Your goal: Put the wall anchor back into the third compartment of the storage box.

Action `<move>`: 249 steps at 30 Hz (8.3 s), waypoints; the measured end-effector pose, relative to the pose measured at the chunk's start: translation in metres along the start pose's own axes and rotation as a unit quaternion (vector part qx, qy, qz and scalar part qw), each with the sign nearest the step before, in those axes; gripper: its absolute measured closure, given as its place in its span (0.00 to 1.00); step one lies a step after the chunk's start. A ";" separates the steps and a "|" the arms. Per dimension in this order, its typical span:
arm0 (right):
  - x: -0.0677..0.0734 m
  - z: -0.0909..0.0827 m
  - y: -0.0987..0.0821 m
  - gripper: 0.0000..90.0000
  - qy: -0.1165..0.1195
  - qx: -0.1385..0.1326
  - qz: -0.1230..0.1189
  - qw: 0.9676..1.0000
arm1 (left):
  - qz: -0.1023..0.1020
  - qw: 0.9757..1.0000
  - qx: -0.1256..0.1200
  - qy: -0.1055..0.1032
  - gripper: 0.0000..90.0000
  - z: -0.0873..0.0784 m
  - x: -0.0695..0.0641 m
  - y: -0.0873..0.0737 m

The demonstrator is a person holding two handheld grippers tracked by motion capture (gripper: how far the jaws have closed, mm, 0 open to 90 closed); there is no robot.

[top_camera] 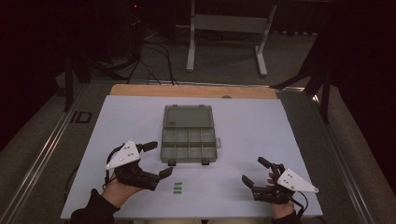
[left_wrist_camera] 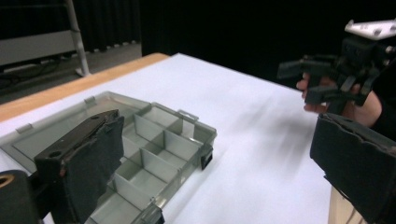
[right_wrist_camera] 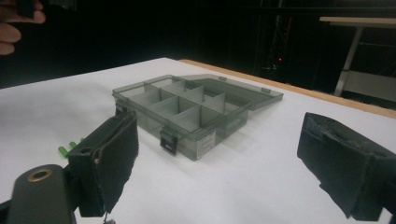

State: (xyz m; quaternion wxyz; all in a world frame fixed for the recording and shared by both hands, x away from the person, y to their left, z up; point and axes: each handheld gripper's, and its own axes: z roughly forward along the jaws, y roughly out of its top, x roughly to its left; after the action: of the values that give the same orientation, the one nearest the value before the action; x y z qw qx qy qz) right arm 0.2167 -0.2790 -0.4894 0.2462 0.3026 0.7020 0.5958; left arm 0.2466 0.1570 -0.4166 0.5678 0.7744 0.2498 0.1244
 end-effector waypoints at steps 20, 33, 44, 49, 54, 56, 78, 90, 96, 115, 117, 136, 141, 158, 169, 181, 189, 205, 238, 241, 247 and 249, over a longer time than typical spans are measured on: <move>0.000 0.002 -0.001 0.14 0.009 0.005 0.003 1.000 | -0.018 0.991 0.123 -0.042 0.25 0.042 0.006 -0.038; 0.000 0.003 -0.002 0.14 0.013 0.008 0.006 1.000 | -0.002 0.981 0.184 -0.053 0.58 0.065 0.007 -0.059; 0.000 0.002 -0.002 0.15 0.014 0.009 0.007 1.000 | 0.026 0.969 0.240 -0.052 0.78 0.077 0.003 -0.069; 0.000 0.002 -0.002 0.15 0.015 0.010 0.007 1.000 | 0.029 0.965 0.256 -0.053 0.83 0.081 0.005 -0.073; -0.001 0.002 -0.002 0.15 0.015 0.009 0.008 1.000 | 0.029 0.964 0.259 -0.057 0.84 0.082 0.005 -0.074; -0.001 0.002 -0.002 0.15 0.014 0.010 0.007 1.000 | 0.032 0.963 0.261 -0.061 0.86 0.083 0.005 -0.074; -0.001 0.002 -0.002 0.15 0.012 0.008 0.010 1.000 | 0.041 0.972 0.223 -0.066 0.93 0.063 0.000 -0.031; -0.001 0.001 -0.001 0.15 0.012 0.004 0.010 1.000 | 0.037 0.979 0.194 -0.045 0.93 0.059 0.008 0.005; -0.001 0.001 -0.001 0.15 0.012 0.005 0.009 1.000 | 0.028 0.983 0.179 -0.029 0.93 0.063 0.015 0.018; -0.001 0.001 -0.001 0.15 0.013 0.005 0.009 1.000 | -0.014 0.989 0.145 0.017 0.93 0.099 0.034 0.034; -0.001 0.001 -0.002 0.15 0.014 0.005 0.009 1.000 | -0.023 0.989 0.142 0.025 0.93 0.104 0.036 0.034; -0.001 0.001 -0.002 0.15 0.018 0.004 0.010 1.000 | -0.098 0.980 0.145 0.096 0.93 0.149 0.056 0.022; -0.002 0.001 -0.002 0.15 0.018 0.003 0.009 1.000 | -0.117 0.973 0.166 0.107 0.93 0.161 0.063 0.017; -0.002 0.001 -0.002 0.15 0.023 0.006 0.013 1.000 | -0.145 0.955 0.230 0.116 0.93 0.188 0.074 0.007; -0.003 0.001 -0.002 0.15 0.026 0.006 0.014 1.000 | -0.141 0.952 0.238 0.131 0.69 0.194 0.077 0.009; -0.002 0.001 -0.002 0.15 0.026 0.008 0.012 1.000 | -0.137 0.956 0.227 0.125 0.16 0.181 0.074 0.021; -0.002 0.001 -0.002 0.15 0.026 0.009 0.013 1.000 | -0.125 0.963 0.217 0.102 0.02 0.163 0.069 0.027; 0.000 0.003 -0.002 0.15 0.027 0.011 0.011 1.000 | -0.104 0.976 0.182 0.055 0.01 0.115 0.059 0.032; 0.002 0.005 -0.003 0.15 0.032 0.015 0.009 0.999 | -0.042 0.987 0.150 -0.036 0.04 0.054 0.011 0.003; 0.002 0.005 -0.003 0.15 0.032 0.016 0.009 0.999 | -0.035 0.986 0.155 -0.047 0.06 0.052 0.008 -0.006; 0.002 0.005 -0.003 0.15 0.032 0.016 0.010 0.999 | -0.029 0.984 0.163 -0.063 0.15 0.049 0.003 -0.022; 0.003 0.006 -0.003 0.15 0.032 0.016 0.009 0.999 | -0.028 0.984 0.163 -0.070 0.17 0.049 0.002 -0.025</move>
State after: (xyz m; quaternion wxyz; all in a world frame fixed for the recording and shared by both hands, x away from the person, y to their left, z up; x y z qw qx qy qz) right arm 0.2184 -0.2737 -0.4931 0.2131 0.2936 0.7165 0.5958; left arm 0.2654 0.1240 -0.4562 0.4529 0.8562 0.2483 0.0114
